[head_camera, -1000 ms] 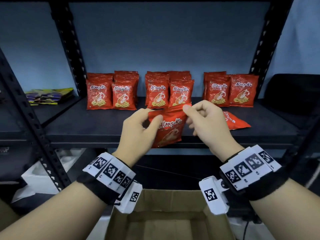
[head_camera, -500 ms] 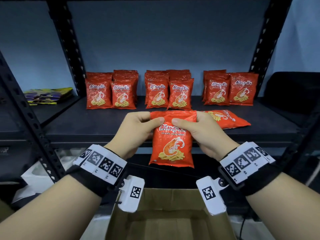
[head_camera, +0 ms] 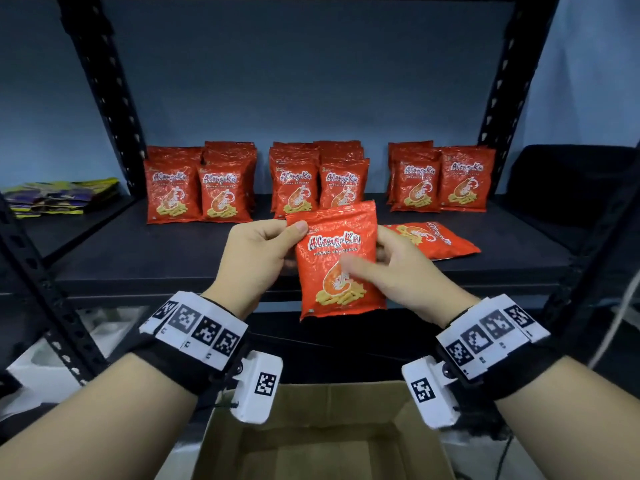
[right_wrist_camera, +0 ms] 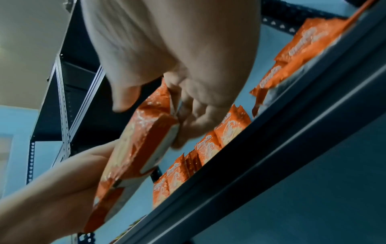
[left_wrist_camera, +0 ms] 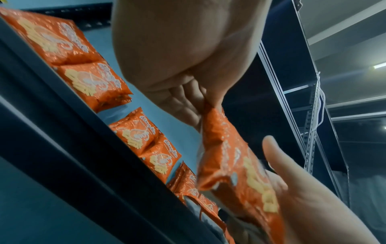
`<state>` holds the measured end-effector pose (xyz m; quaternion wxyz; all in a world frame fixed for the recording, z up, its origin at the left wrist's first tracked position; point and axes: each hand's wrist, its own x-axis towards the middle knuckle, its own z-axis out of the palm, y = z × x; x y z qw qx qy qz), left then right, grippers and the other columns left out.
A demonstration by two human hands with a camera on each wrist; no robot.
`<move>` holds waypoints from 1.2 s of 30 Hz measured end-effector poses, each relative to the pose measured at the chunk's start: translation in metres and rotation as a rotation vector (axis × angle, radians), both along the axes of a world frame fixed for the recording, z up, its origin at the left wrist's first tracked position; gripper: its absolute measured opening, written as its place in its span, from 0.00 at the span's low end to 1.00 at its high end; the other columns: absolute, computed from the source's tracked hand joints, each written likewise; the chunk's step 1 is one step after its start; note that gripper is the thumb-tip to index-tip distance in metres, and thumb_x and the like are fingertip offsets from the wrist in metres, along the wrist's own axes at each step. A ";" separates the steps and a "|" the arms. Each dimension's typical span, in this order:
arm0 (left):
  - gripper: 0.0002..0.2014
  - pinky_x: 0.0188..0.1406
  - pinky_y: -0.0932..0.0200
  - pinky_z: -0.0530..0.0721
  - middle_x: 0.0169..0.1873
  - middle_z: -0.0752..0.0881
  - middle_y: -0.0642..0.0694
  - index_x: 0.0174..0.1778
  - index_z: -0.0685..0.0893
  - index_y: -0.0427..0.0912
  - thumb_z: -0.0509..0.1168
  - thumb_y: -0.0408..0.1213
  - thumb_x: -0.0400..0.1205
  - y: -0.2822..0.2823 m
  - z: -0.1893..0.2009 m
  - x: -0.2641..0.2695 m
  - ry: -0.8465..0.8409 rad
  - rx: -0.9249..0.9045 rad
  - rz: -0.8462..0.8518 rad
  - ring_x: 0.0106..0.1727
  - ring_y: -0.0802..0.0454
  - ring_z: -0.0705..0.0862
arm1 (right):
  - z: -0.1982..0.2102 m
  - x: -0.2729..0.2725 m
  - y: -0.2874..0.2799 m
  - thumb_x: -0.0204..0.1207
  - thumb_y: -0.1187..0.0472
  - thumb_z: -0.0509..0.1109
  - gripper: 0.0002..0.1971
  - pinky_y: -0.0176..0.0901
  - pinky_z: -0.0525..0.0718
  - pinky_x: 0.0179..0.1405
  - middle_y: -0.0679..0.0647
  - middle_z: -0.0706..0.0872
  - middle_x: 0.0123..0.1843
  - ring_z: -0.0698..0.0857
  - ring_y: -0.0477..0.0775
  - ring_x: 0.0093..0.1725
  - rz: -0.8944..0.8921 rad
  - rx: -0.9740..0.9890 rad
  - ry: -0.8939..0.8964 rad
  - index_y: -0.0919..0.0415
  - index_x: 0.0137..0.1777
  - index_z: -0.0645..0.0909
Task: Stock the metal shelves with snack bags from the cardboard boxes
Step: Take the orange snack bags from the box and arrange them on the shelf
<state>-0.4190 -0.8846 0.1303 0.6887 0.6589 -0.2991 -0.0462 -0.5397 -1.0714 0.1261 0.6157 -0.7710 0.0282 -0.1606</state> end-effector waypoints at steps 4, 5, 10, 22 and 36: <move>0.22 0.41 0.52 0.91 0.38 0.88 0.29 0.41 0.84 0.22 0.71 0.42 0.87 -0.028 -0.003 0.005 -0.043 -0.026 0.034 0.39 0.49 0.89 | 0.000 -0.013 -0.024 0.73 0.64 0.83 0.25 0.56 0.89 0.65 0.55 0.93 0.60 0.92 0.56 0.61 0.009 -0.004 0.030 0.62 0.68 0.81; 0.20 0.40 0.52 0.90 0.36 0.89 0.33 0.40 0.86 0.25 0.71 0.42 0.86 -0.035 -0.002 0.005 -0.038 -0.023 0.045 0.38 0.49 0.90 | 0.001 -0.015 -0.031 0.71 0.62 0.84 0.24 0.58 0.88 0.66 0.56 0.94 0.59 0.93 0.57 0.60 -0.032 0.003 0.013 0.63 0.66 0.82; 0.09 0.50 0.51 0.90 0.38 0.94 0.51 0.43 0.92 0.48 0.75 0.49 0.83 -0.056 -0.011 0.014 -0.169 0.131 0.087 0.43 0.53 0.93 | 0.011 -0.026 -0.079 0.72 0.62 0.84 0.22 0.58 0.90 0.62 0.57 0.95 0.53 0.94 0.58 0.55 -0.265 0.036 -0.109 0.63 0.63 0.81; 0.20 0.72 0.54 0.78 0.68 0.84 0.63 0.66 0.87 0.60 0.66 0.63 0.81 -0.069 -0.052 0.024 -0.754 0.734 0.040 0.71 0.60 0.80 | -0.018 -0.052 -0.214 0.77 0.56 0.80 0.10 0.46 0.91 0.43 0.54 0.93 0.49 0.94 0.54 0.50 -0.944 0.107 -0.116 0.58 0.54 0.86; 0.22 0.73 0.55 0.77 0.72 0.82 0.65 0.70 0.85 0.61 0.68 0.61 0.81 -0.064 -0.046 0.018 -0.723 0.759 0.014 0.74 0.60 0.78 | -0.011 -0.053 -0.181 0.79 0.44 0.74 0.29 0.55 0.70 0.76 0.59 0.83 0.72 0.72 0.65 0.75 -1.132 -0.766 0.064 0.61 0.75 0.82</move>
